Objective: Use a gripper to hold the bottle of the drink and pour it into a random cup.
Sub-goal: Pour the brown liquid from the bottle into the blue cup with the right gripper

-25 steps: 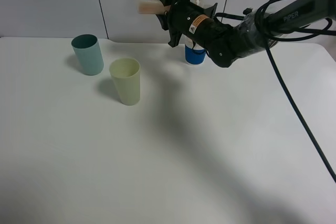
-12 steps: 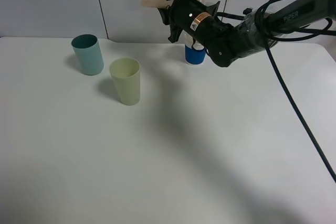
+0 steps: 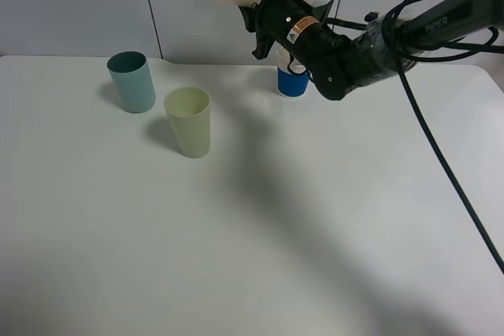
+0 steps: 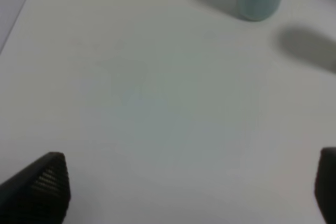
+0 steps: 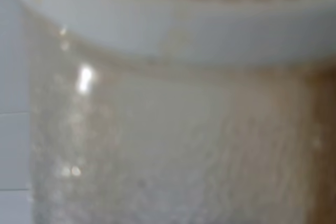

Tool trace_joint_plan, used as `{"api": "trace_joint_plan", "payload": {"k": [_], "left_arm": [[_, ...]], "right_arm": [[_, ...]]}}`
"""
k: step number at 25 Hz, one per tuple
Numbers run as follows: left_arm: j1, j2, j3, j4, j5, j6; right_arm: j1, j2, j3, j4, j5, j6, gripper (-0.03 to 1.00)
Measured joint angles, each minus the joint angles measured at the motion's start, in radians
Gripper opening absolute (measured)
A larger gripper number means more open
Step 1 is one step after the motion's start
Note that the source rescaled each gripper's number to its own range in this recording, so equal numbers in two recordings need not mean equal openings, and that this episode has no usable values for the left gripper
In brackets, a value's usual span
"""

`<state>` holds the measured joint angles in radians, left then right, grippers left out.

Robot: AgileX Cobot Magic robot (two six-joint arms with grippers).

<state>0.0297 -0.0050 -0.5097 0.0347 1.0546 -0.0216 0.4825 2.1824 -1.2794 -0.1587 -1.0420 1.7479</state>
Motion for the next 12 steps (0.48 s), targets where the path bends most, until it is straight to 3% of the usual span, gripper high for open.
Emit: {"api": "trace_joint_plan", "payload": {"k": [12], "left_arm": [[0.0, 0.0, 0.0, 0.0, 0.0, 0.0]], "right_arm": [[0.0, 0.0, 0.0, 0.025, -0.086, 0.0, 0.0]]}}
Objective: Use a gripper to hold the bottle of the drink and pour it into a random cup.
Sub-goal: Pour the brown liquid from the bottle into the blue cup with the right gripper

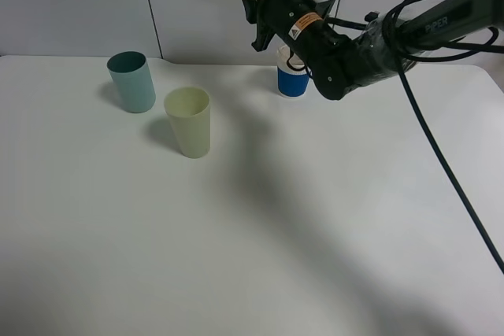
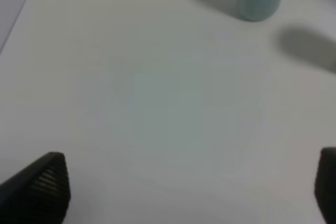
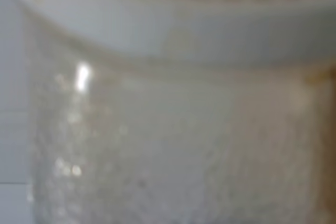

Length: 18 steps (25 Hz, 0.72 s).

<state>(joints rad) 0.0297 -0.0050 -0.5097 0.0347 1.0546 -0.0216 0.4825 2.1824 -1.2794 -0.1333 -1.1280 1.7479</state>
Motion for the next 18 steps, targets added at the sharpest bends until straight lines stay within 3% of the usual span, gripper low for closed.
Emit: {"api": "trace_joint_plan", "payload": {"k": [18], "left_arm": [[0.0, 0.0, 0.0, 0.0, 0.0, 0.0]], "right_arm": [[0.0, 0.0, 0.0, 0.125, -0.073, 0.0, 0.0]]}}
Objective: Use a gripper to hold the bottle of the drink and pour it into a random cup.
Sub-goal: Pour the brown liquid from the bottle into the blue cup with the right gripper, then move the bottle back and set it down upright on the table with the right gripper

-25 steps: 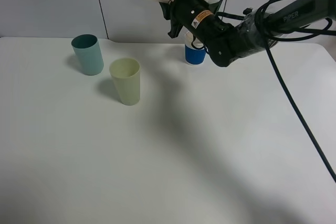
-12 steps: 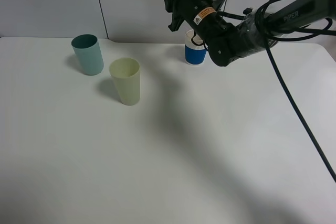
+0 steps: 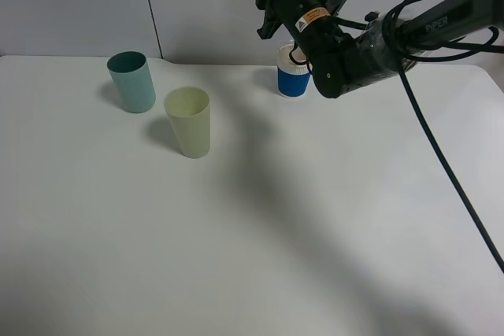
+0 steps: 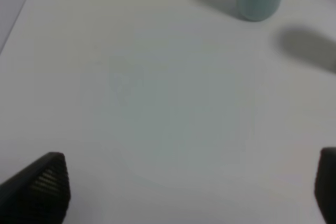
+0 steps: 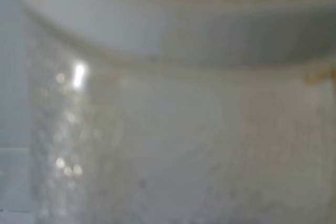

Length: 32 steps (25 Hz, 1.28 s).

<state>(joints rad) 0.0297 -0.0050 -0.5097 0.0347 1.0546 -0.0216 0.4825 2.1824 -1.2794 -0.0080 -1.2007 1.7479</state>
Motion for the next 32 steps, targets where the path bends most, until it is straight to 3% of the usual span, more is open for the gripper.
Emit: {"api": "trace_joint_plan", "payload": {"k": [7, 10, 17, 23, 32], "left_arm": [[0.0, 0.0, 0.0, 0.0, 0.0, 0.0], [0.0, 0.0, 0.0, 0.0, 0.0, 0.0], [0.0, 0.0, 0.0, 0.0, 0.0, 0.0], [0.0, 0.0, 0.0, 0.0, 0.0, 0.0], [0.0, 0.0, 0.0, 0.0, 0.0, 0.0]], "right_arm": [[0.0, 0.0, 0.0, -0.01, 0.0, -0.051, 0.0], [0.0, 0.0, 0.0, -0.029, 0.012, -0.138, 0.0], [0.0, -0.002, 0.0, -0.054, 0.144, -0.34, 0.0], [0.0, -0.064, 0.0, -0.138, 0.331, -0.489, 0.0], [0.0, -0.236, 0.0, -0.207, 0.643, -0.993, 0.0]]}}
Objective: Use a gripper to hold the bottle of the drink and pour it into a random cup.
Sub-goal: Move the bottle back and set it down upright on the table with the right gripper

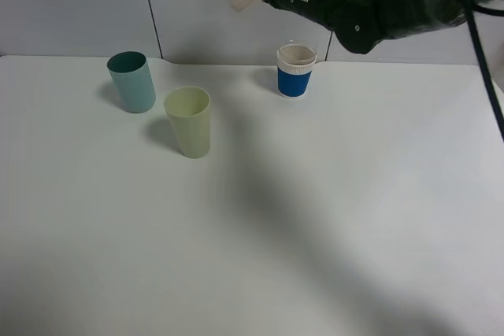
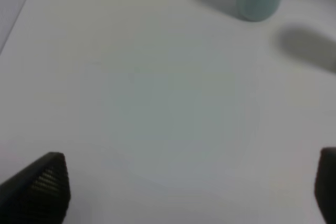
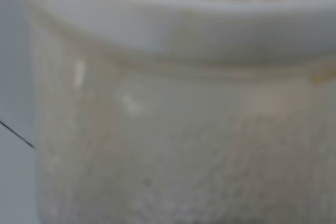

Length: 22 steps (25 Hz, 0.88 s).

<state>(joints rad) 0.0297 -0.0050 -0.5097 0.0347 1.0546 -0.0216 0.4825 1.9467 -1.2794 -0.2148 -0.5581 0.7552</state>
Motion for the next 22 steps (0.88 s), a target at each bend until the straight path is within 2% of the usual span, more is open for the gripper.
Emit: {"api": "trace_joint_plan", "payload": {"k": [3, 13, 17, 22], "left_arm": [[0.0, 0.0, 0.0, 0.0, 0.0, 0.0], [0.0, 0.0, 0.0, 0.0, 0.0, 0.0], [0.0, 0.0, 0.0, 0.0, 0.0, 0.0], [0.0, 0.0, 0.0, 0.0, 0.0, 0.0]], "right_arm": [[0.0, -0.051, 0.0, 0.0, 0.101, -0.151, 0.0], [0.002, -0.105, 0.0, 0.007, 0.353, -0.517, 0.0], [0.015, -0.105, 0.0, 0.033, 0.375, -0.65, 0.0], [0.031, -0.105, 0.019, 0.057, 0.363, -0.712, 0.0]]}}
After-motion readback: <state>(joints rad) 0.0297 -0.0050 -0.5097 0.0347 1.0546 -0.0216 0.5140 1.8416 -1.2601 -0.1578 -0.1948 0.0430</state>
